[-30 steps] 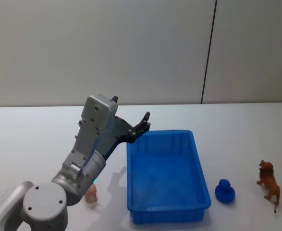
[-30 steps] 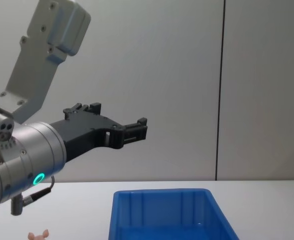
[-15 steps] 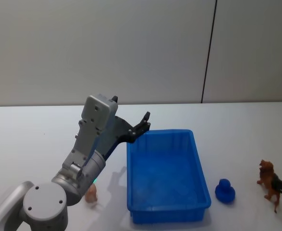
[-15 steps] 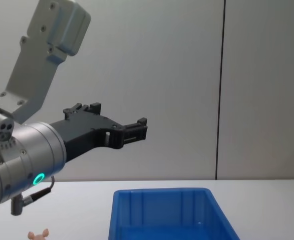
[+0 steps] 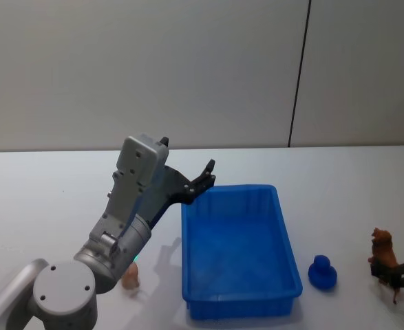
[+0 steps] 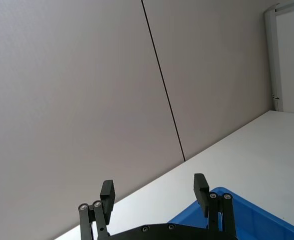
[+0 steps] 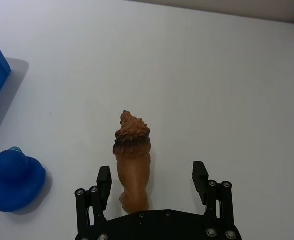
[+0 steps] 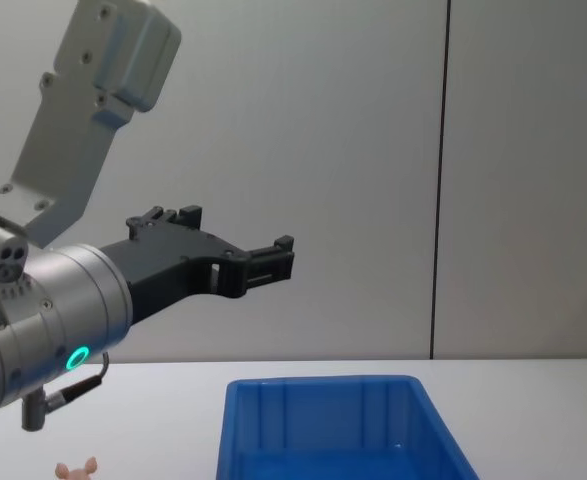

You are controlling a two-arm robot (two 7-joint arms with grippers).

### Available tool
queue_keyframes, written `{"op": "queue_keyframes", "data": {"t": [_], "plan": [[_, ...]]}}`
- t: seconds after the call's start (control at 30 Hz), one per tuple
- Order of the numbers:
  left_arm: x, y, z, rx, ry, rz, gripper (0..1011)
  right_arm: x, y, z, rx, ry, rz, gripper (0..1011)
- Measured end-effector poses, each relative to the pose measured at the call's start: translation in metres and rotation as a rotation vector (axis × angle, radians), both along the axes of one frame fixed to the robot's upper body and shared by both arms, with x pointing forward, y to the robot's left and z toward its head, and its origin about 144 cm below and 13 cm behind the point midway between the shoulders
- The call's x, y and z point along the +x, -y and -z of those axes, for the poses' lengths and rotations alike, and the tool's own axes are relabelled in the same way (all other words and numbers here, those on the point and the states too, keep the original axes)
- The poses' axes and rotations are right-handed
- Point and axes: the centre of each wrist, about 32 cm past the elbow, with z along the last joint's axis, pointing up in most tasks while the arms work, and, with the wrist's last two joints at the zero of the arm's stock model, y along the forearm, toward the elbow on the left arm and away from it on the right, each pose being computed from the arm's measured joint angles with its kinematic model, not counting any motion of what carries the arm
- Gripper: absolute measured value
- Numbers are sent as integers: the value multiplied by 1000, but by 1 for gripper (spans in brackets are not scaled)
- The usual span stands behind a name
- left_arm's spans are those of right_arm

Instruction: Pick up the two dolls from the table and place them into the box.

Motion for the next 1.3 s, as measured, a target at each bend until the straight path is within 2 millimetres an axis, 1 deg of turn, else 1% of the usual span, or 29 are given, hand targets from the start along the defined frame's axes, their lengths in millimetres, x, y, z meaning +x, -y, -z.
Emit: {"op": "queue_keyframes", "data": {"t": [0.4, 0.5, 0.53, 0.6, 0.63, 0.7, 0.73, 0.77, 0.8, 0.83, 0.9, 1.0, 1.03, 1.1, 1.2, 1.3], "plan": [[0, 0, 0, 0, 0, 0, 1001, 21, -9, 11, 6, -39, -17, 1001], [0, 0, 0, 0, 0, 0, 1001, 25, -11, 13, 7, -44, -23, 977], [0, 0, 0, 0, 0, 0, 1001, 26, -12, 13, 7, -45, -24, 942], [0, 0, 0, 0, 0, 0, 1001, 28, -13, 14, 8, -47, -28, 910], [0, 0, 0, 0, 0, 0, 1001, 29, -14, 14, 9, -48, -31, 864], [0, 0, 0, 0, 0, 0, 1001, 30, -15, 15, 9, -49, -33, 832], [0, 0, 0, 0, 0, 0, 1001, 31, -15, 15, 9, -51, -34, 782], [0, 0, 0, 0, 0, 0, 1001, 32, -15, 15, 9, -51, -35, 782], [0, 0, 0, 0, 0, 0, 1001, 33, -16, 16, 9, -52, -36, 740], [0, 0, 0, 0, 0, 0, 1001, 33, -16, 16, 9, -52, -36, 729], [0, 0, 0, 0, 0, 0, 1001, 34, -17, 16, 9, -53, -37, 643], [0, 0, 0, 0, 0, 0, 1001, 35, -17, 16, 10, -54, -39, 561], [0, 0, 0, 0, 0, 0, 1001, 36, -18, 17, 9, -54, -40, 501], [0, 0, 0, 0, 0, 0, 1001, 36, -18, 17, 10, -55, -41, 460], [0, 0, 0, 0, 0, 0, 1001, 37, -18, 17, 10, -56, -42, 358], [0, 0, 0, 0, 0, 0, 1001, 37, -18, 17, 9, -54, -43, 295]]}}
